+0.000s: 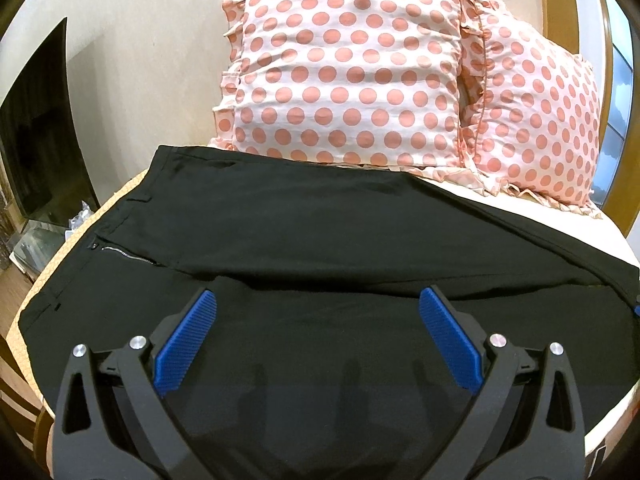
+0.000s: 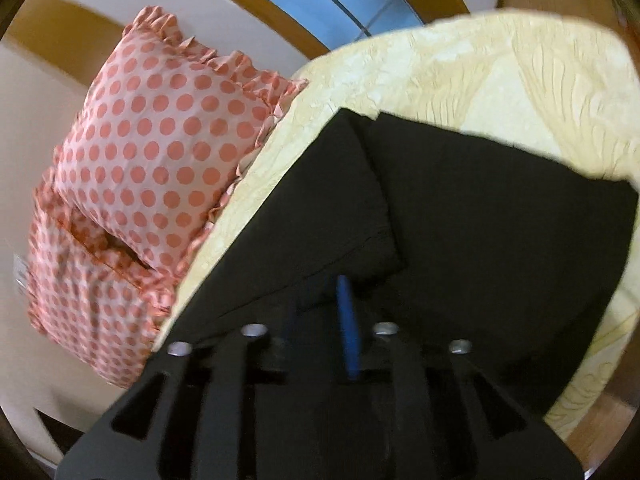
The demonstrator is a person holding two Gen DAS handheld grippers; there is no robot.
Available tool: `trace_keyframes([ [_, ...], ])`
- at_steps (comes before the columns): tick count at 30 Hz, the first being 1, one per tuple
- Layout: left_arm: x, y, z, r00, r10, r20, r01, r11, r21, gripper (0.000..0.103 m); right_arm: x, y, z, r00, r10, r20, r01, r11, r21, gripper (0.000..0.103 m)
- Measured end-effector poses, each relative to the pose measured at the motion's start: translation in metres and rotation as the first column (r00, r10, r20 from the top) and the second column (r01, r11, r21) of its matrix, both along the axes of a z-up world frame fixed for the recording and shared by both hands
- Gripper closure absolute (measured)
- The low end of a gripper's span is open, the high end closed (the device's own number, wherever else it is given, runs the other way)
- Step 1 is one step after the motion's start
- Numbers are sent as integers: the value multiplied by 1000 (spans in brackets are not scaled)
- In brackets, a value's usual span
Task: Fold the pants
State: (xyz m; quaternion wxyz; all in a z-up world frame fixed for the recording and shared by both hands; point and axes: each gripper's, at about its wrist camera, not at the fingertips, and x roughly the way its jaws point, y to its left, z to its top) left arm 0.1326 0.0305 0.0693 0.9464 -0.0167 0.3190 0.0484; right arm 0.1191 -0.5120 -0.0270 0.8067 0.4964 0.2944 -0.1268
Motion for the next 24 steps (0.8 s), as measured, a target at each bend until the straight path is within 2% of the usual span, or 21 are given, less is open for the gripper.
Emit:
trace_keyframes([
  [5,0,-1,0,1000,4,2,-4,1000,10,2,-6,-7,-4,997,-54,50,50,996,74,71],
  [7,0,0,-1,1000,8,-3,-8,1000,8,2,-14,-6,-4,995,-97,33,93,988,123,71],
  [10,0,0,-2,1000,13,-3,-13,1000,9,2,-25,-2,-5,993,-114,34,103,970,222,62],
  [14,3,-1,-4,1000,3,-14,-3,1000,-3,2,-18,-4,-2,991,-136,10,131,969,208,59],
  [20,0,2,-4,1000,12,-8,-12,1000,8,2,-2,-6,-2,985,-156,67,145,978,147,59],
  [22,0,6,-3,1000,26,-6,-26,1000,7,2,-2,-1,-1,990,-126,59,117,984,133,60],
  [24,2,10,-2,999,40,-4,-40,999,4,2,-5,4,-1,995,-84,50,74,983,166,60],
])
